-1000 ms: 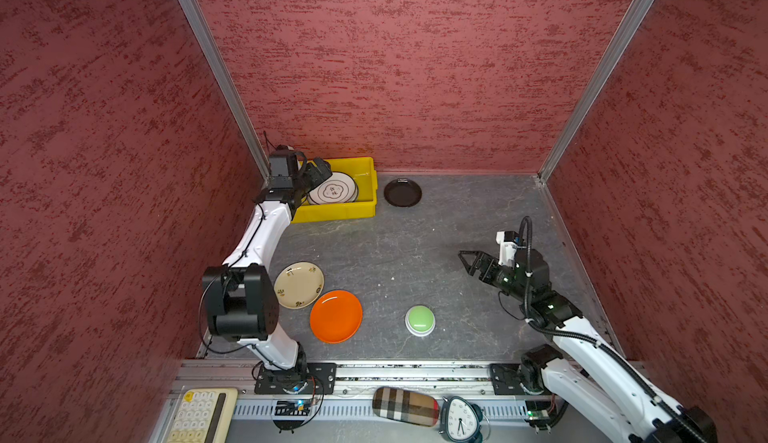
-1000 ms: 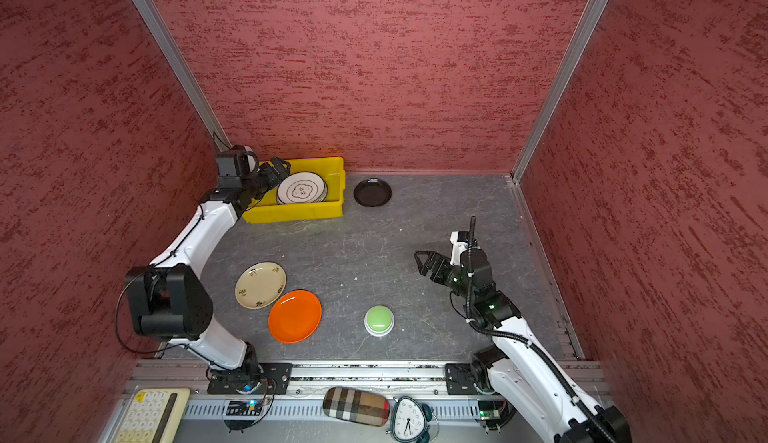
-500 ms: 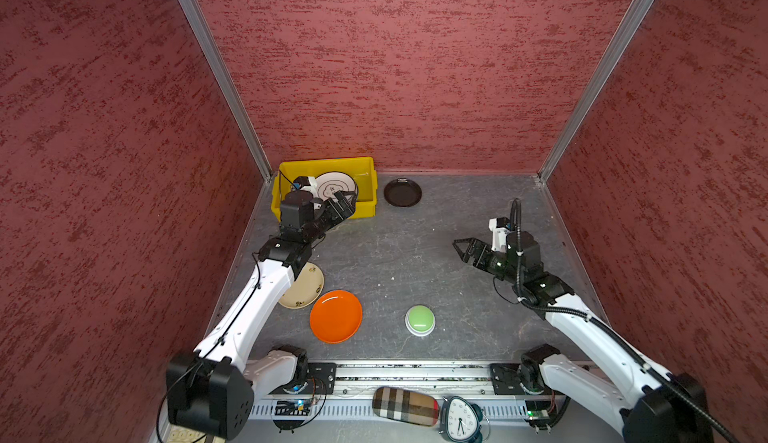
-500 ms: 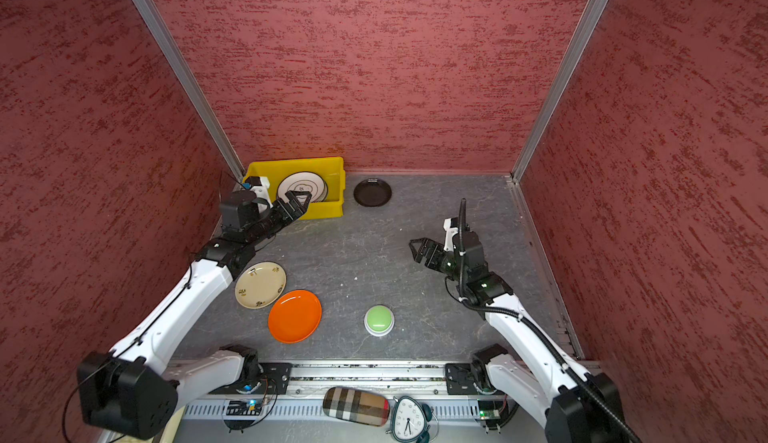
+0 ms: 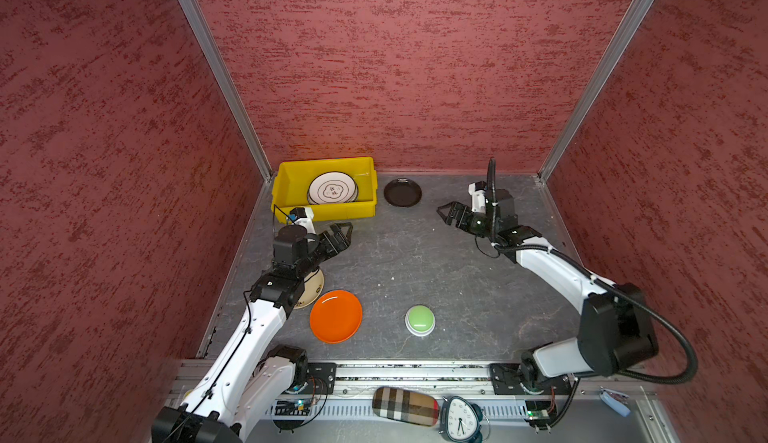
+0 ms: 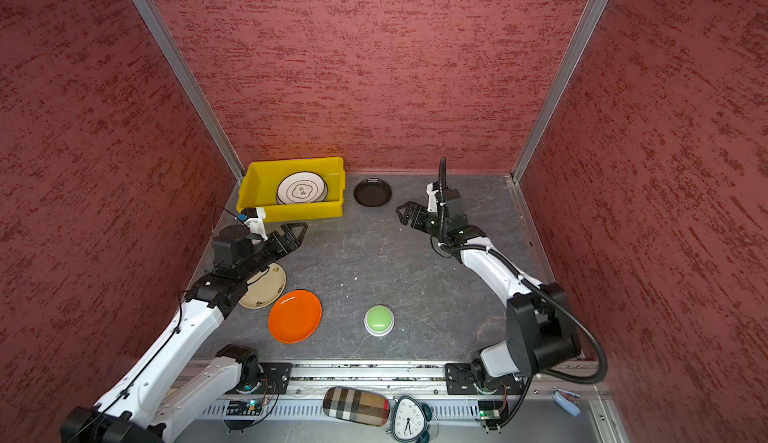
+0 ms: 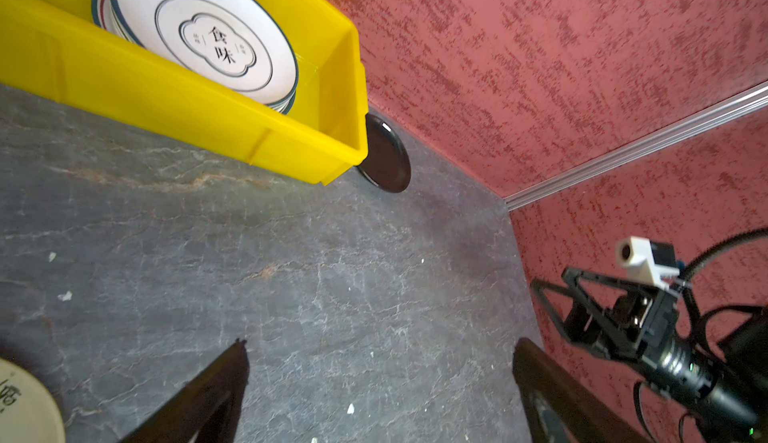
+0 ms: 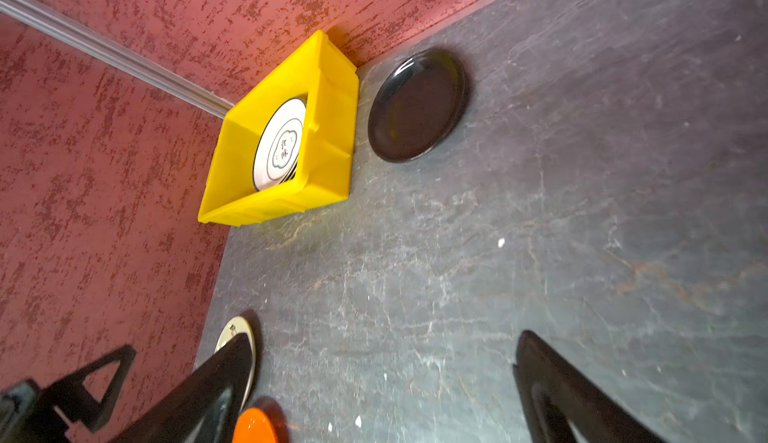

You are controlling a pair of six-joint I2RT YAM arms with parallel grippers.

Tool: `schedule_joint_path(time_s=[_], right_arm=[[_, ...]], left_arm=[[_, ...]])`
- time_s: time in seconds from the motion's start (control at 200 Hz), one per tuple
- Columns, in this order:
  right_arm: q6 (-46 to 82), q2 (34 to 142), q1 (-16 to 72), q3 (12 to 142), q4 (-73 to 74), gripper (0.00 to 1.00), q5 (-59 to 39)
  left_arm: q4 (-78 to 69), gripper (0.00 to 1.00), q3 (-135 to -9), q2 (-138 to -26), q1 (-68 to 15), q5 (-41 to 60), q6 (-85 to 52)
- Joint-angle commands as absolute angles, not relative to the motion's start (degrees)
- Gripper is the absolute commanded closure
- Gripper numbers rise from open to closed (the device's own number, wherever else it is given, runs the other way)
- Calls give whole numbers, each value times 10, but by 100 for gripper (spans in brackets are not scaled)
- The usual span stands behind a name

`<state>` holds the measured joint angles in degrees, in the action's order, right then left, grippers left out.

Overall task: Place the plates into the plastic bin on the countertop
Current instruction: 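Move the left gripper toward the cream floral plate while the right gripper reaches forward, then grip the rim of the black plate by the far wall with the right gripper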

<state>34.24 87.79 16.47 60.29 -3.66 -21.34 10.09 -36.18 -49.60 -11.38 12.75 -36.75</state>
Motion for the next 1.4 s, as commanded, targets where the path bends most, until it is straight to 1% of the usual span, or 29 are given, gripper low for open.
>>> schedule_joint_path(time_s=[0.0,0.11,0.21,0.301,0.406,0.506,0.551,0.626,0.822,0.897,0.977,1.032,1.097,1.393], right_arm=[[331,940,149,659,-18,1,-273],[329,1019,140,721,-20,1,-297],[331,1079,134,768,-10,7,-302],[337,1130,131,810,1,9,-304],[348,1192,129,861,9,15,-311],[359,1238,128,906,18,24,-323],[362,1260,127,926,17,26,-323],[365,1292,127,955,7,27,-318],[398,1342,127,981,47,30,-316],[408,1362,128,998,54,35,-320],[416,1384,129,1014,55,37,-319],[421,1398,131,1025,60,42,-320],[425,1415,134,1041,59,44,-322],[426,1474,145,1121,23,45,-302]], left_arm=[[41,1,-336,-503,-115,155,-357],[-1,1,-321,-528,-115,188,-366],[-24,1,-314,-546,-117,209,-372],[-43,1,-299,-550,-117,221,-380],[-51,0,-286,-538,-117,226,-380],[-61,1,-266,-516,-117,213,-382],[-70,1,-259,-507,-118,209,-382],[-77,1,-250,-495,-117,204,-381],[-80,1,-243,-494,-116,204,-385],[-80,1,-246,-500,-116,206,-383],[-77,1,-248,-504,-116,204,-381],[-79,1,-247,-506,-116,204,-381],[-77,1,-248,-509,-116,202,-381],[-70,0,-250,-518,-117,190,-380]])
